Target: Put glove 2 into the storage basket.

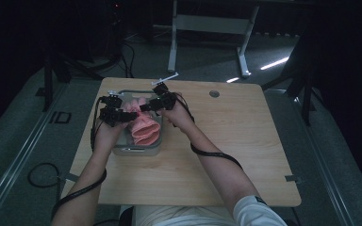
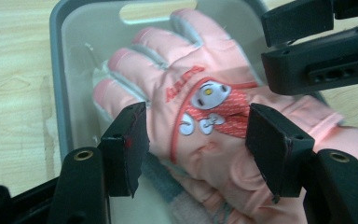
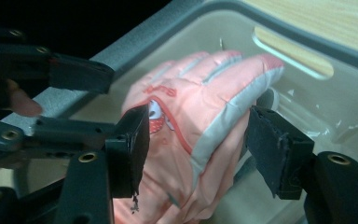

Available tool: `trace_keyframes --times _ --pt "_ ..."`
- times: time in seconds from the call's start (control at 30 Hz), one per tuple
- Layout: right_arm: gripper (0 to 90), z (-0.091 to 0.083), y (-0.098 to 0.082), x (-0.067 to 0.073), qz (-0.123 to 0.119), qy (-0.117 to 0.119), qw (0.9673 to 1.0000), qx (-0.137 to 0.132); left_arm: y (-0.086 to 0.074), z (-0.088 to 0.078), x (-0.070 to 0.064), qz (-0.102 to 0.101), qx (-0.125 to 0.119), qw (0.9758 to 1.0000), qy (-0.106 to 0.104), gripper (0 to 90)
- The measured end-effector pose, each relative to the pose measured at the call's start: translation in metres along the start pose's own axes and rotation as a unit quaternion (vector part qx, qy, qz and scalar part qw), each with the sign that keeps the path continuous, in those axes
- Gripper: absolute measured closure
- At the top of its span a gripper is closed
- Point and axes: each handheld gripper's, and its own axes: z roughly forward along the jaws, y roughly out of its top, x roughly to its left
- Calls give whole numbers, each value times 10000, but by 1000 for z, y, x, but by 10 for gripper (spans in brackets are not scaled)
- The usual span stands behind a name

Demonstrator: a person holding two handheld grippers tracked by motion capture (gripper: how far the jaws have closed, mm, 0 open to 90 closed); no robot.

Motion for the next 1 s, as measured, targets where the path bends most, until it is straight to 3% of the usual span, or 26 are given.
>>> trace_keyframes --times 0.07,0.17,0.33,0.4,0.5,0.6,0.7,0.77,0.8,1.0 --pt "351 -5 1 2 -69 -5 9999 -92 -1 -1 -3 81 -87 9999 -33 387" --pt "266 -13 0 4 -240 223 9993 -157 -3 -4 -7 129 -248 9995 -162 385" --pt "216 -25 -4 0 -176 362 9986 -346 -4 -10 -14 147 -434 9986 -254 346" --pt "186 -29 -6 -2 -215 316 9985 -386 -5 -11 -21 168 -426 9979 -459 348" --pt "168 -34 -10 -5 -344 243 9983 -395 -6 -11 -30 244 -385 9977 -510 344" --pt "164 -38 -16 -11 -426 103 9983 -371 -5 -12 -39 326 -370 9972 -565 283" --pt "154 -43 -23 -17 -404 37 9985 -354 -6 -12 -48 510 -312 9946 -854 206" --pt "154 -44 -25 -19 -395 37 9986 -352 -6 -12 -48 510 -312 9946 -854 171" --pt "154 -48 -30 -22 -399 2 9987 -330 -6 -13 -61 664 -312 9928 -947 163" --pt "154 -58 -44 -31 -527 -185 9981 -256 -5 -12 -83 940 -286 9886 -1139 107"
